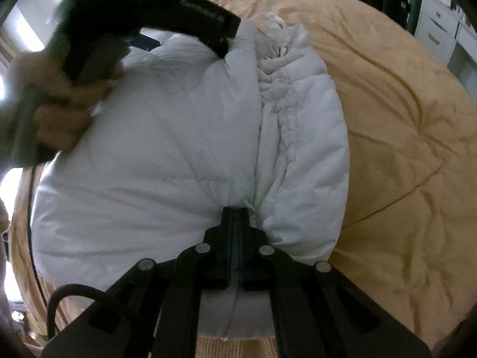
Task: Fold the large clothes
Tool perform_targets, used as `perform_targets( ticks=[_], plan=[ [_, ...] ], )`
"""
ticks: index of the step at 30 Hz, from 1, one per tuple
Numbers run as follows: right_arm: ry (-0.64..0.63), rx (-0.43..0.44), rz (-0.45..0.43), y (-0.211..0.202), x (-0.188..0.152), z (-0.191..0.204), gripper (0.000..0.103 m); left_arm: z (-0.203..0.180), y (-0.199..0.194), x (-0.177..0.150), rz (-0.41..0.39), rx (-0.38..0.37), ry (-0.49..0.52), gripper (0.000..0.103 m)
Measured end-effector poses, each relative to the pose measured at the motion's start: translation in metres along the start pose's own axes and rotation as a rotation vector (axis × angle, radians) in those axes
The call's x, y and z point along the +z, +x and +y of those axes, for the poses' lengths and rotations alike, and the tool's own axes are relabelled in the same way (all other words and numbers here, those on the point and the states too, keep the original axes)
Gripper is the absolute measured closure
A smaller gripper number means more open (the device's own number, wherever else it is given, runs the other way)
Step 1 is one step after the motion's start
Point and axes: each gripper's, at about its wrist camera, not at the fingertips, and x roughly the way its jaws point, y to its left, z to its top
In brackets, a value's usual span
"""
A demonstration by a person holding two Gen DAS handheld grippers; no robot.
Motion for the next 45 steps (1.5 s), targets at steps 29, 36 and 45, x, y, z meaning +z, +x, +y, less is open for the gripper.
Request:
perform_targets(
  ticks=[29,36,45],
  plan=[
    [0.28,0.199,0.044,-0.003,0.001,-0.035,0.012,0.068,-0.072,-0.224,-0.063,-0.325,-0.254,0.001],
    [0.393,0.404,0.087,0.012,-0.01,-0.047,0.001,0.078,-0.056,-0.216,-0.058,-0.348,-0.271,0.0],
    [0.4,0.462,0.039,0.024,-0.01,-0.057,0.049,0.126,-0.056,-0.206,-0.082,-0.402,-0.377,0.002]
  ],
)
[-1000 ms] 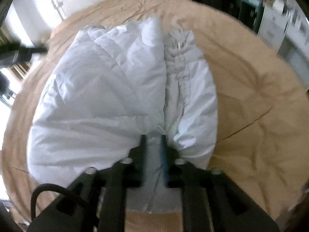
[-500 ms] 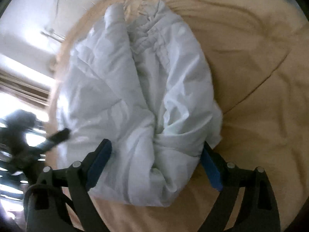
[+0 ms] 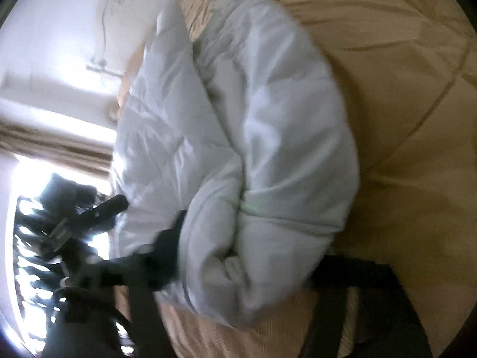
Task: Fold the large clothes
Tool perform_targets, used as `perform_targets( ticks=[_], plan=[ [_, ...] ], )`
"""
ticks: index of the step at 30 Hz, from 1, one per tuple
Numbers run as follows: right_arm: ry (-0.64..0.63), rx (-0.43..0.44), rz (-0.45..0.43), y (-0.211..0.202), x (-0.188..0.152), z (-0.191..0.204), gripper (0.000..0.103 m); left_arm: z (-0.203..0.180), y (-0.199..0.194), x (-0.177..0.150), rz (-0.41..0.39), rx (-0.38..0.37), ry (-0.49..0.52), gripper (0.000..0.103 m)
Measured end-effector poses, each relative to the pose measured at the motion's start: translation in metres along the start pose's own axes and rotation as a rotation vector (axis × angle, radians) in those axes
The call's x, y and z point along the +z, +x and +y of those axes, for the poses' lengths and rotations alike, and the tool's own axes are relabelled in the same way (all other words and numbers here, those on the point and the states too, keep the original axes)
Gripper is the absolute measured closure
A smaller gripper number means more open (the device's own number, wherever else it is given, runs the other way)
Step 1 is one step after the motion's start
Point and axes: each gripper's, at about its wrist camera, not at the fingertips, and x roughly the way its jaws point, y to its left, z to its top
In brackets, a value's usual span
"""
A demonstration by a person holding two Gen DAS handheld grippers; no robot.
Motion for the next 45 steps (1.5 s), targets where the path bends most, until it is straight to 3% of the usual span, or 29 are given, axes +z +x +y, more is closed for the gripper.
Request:
perform_targets(
  ticks=[4,8,13,15,16,21,24,30,33,36,37,39,40,42,45],
  plan=[
    [0.038,0.024,0.011,0.003,-0.004,-0.01,0.051,0.036,-0.012,0.046,-0.098,-0.065,-0.108,0.001],
    [0.014,0.003,0.012,0.011,0.0,-0.002,0.05,0.055,0.029,0.09,-0.028,-0.198,-0.148,0.001],
    [0.01,0.02,0.016,0.02,-0.003,-0.003,0.05,0.063,0.076,0.126,0.035,-0.268,-0.131,0.0],
    [0.0,0.022,0.013,0.016,-0.003,-0.008,0.052,0.069,0.087,0.132,0.023,-0.281,-0.125,0.001],
    [-0.011,0.02,0.01,0.01,-0.003,-0.008,0.053,0.072,0.089,0.133,0.003,-0.269,-0.118,0.005],
    [-0.128,-0.033,-0.033,-0.001,-0.008,0.026,0.065,0.076,0.078,0.133,-0.055,-0.258,-0.143,0.054],
    [-0.193,-0.039,-0.055,-0.008,-0.009,0.055,0.073,0.081,0.052,0.137,-0.069,-0.244,-0.127,0.069],
    [-0.305,0.035,0.0,0.021,-0.006,0.12,0.075,0.116,-0.047,0.148,-0.188,-0.149,-0.14,0.07],
    [-0.363,0.062,0.053,0.056,-0.009,0.152,0.075,0.145,-0.073,0.15,-0.187,-0.072,-0.155,0.067],
    [-0.365,0.048,0.115,0.095,-0.011,0.16,0.074,0.186,-0.05,0.142,-0.129,-0.01,-0.234,0.058],
    [-0.361,0.032,0.127,0.106,-0.012,0.159,0.072,0.202,-0.039,0.137,-0.116,-0.024,-0.28,0.055],
    [-0.346,0.015,0.147,0.128,-0.014,0.152,0.059,0.234,-0.019,0.132,-0.13,-0.066,-0.389,0.034],
    [-0.341,0.008,0.149,0.135,-0.014,0.149,0.057,0.243,-0.015,0.133,-0.145,-0.085,-0.43,0.031],
    [-0.328,0.005,0.149,0.138,-0.014,0.146,0.056,0.252,-0.012,0.147,-0.153,-0.102,-0.461,0.029],
    [-0.323,0.002,0.158,0.139,-0.014,0.144,0.056,0.248,-0.024,0.185,-0.156,0.019,-0.433,0.029]
  ],
)
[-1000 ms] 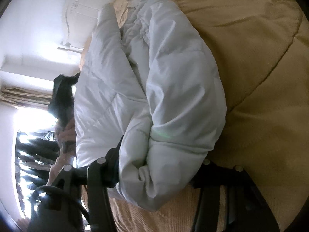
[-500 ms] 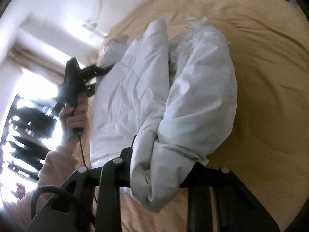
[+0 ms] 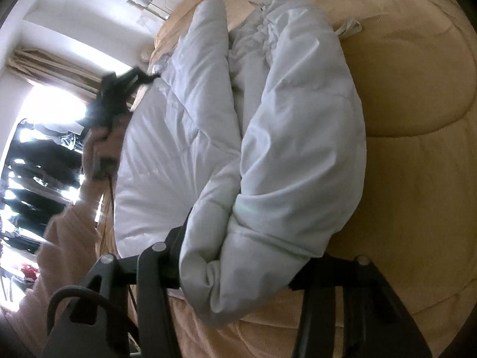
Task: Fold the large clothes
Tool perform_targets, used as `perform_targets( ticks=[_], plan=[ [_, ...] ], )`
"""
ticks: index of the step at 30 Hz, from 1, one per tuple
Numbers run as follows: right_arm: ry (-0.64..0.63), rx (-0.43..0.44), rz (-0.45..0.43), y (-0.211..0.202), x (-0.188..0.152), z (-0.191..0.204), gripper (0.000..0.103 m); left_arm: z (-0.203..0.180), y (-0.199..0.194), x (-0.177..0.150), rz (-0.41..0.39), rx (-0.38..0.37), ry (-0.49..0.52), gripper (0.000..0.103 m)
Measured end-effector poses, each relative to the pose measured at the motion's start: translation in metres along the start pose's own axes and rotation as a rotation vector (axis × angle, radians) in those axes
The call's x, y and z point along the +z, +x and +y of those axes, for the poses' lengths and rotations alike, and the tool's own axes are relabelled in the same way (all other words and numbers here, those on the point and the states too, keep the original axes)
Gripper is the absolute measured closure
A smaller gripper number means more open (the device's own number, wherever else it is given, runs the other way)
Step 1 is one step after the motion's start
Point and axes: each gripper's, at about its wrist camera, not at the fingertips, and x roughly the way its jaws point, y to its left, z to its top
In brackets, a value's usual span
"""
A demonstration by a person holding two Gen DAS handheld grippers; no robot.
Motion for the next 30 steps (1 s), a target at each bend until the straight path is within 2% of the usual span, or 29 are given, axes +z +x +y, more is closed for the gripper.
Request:
perform_targets(
  ticks=[1,2,4,5,8,9,10,12,14,15,17,18,20,21,22,23,24,26,28,30],
  plan=[
    [-0.001,-0.006,0.001,0.001,-0.001,0.0,0.055,-0.006,-0.004,0.011,-0.02,0.039,0.001,0.029],
    [0.0,-0.011,-0.001,0.003,0.001,0.005,0.055,-0.014,-0.018,0.027,-0.082,0.124,-0.002,0.032],
    [-0.003,-0.013,0.003,0.004,0.0,0.006,0.054,-0.019,-0.05,0.048,-0.165,0.208,-0.027,0.032],
    [0.003,-0.013,0.003,0.007,0.0,0.01,0.054,-0.023,-0.069,0.053,-0.198,0.197,-0.053,0.032],
    [0.017,0.001,0.002,0.011,0.003,0.016,0.053,-0.032,-0.123,0.044,-0.243,0.053,-0.089,0.03],
    [0.025,0.005,-0.001,0.012,0.004,0.016,0.053,-0.027,-0.143,0.031,-0.238,-0.001,-0.07,0.028],
    [0.029,0.008,-0.002,0.012,0.004,0.017,0.053,-0.035,-0.159,0.012,-0.217,-0.017,-0.029,0.027],
    [0.026,0.011,-0.005,0.008,0.003,0.016,0.052,-0.06,-0.174,-0.029,-0.203,0.043,0.066,0.026],
    [0.026,0.007,-0.003,0.005,0.001,0.016,0.05,-0.079,-0.181,-0.089,-0.199,0.097,0.183,0.022],
    [0.029,-0.006,-0.004,-0.002,-0.001,0.016,0.046,-0.089,-0.177,-0.123,-0.199,0.129,0.246,0.022],
    [0.027,-0.035,-0.013,-0.007,-0.004,0.018,0.04,-0.084,-0.161,-0.18,-0.174,0.133,0.346,0.022],
    [0.02,-0.048,-0.015,-0.014,-0.005,0.02,0.04,-0.085,-0.152,-0.196,-0.157,0.139,0.37,0.023],
    [-0.012,-0.091,-0.035,-0.03,-0.009,0.03,0.04,-0.087,-0.118,-0.242,-0.092,0.154,0.462,0.024],
    [-0.037,-0.124,-0.056,-0.041,-0.01,0.035,0.044,-0.088,-0.096,-0.263,-0.045,0.196,0.506,0.027],
    [-0.071,-0.158,-0.088,-0.053,-0.01,0.044,0.049,-0.09,-0.083,-0.28,-0.051,0.239,0.528,0.024],
    [-0.11,-0.196,-0.129,-0.066,-0.008,0.055,0.051,-0.092,-0.075,-0.296,-0.093,0.283,0.561,0.02],
    [-0.145,-0.218,-0.165,-0.073,-0.005,0.066,0.054,-0.096,-0.073,-0.306,-0.12,0.304,0.596,0.02],
    [-0.235,-0.244,-0.227,-0.081,0.009,0.094,0.056,-0.102,-0.073,-0.313,-0.145,0.307,0.621,0.02],
    [-0.327,-0.242,-0.25,-0.069,0.032,0.126,0.066,-0.101,-0.073,-0.314,-0.144,0.304,0.612,0.02],
    [-0.398,-0.202,-0.246,-0.041,0.062,0.155,0.07,-0.098,-0.075,-0.317,-0.146,0.291,0.607,0.019]
  ],
)
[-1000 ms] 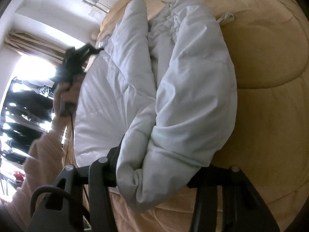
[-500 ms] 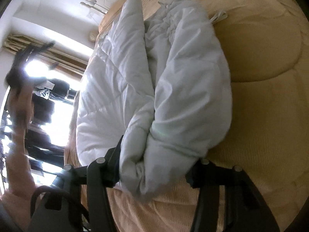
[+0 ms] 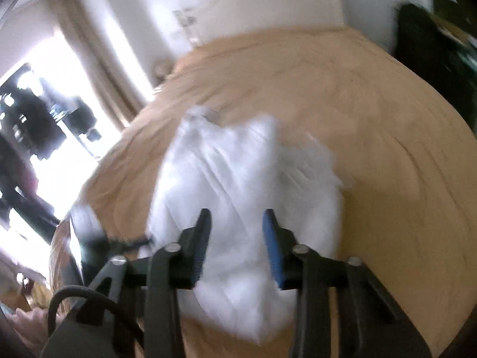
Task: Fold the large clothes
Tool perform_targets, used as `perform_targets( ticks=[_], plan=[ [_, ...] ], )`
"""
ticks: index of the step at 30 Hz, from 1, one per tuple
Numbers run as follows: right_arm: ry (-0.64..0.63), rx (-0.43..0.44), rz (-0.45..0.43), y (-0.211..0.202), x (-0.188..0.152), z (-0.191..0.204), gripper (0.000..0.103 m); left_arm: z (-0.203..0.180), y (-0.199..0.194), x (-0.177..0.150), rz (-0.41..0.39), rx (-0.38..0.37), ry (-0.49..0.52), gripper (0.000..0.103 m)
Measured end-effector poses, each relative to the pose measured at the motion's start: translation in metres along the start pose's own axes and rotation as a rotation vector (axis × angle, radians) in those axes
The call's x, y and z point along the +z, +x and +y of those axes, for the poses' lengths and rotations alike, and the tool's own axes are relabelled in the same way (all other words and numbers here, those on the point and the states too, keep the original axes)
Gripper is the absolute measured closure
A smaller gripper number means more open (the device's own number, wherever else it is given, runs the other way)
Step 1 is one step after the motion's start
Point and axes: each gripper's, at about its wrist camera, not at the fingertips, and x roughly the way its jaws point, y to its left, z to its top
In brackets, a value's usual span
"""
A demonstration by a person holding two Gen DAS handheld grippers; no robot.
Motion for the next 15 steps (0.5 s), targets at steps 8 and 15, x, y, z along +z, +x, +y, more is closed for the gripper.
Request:
perform_targets(
  ticks=[8,15],
  plan=[
    [0.058,-0.25,0.29,0.167,0.047,-0.051,0.096,-0.002,-0.001,-0.001,-0.028,-0.026,0.029,0.017],
    [0.207,-0.26,0.245,0.144,0.03,-0.096,0.094,-0.007,0.002,-0.004,-0.013,-0.013,0.029,0.014]
  ],
)
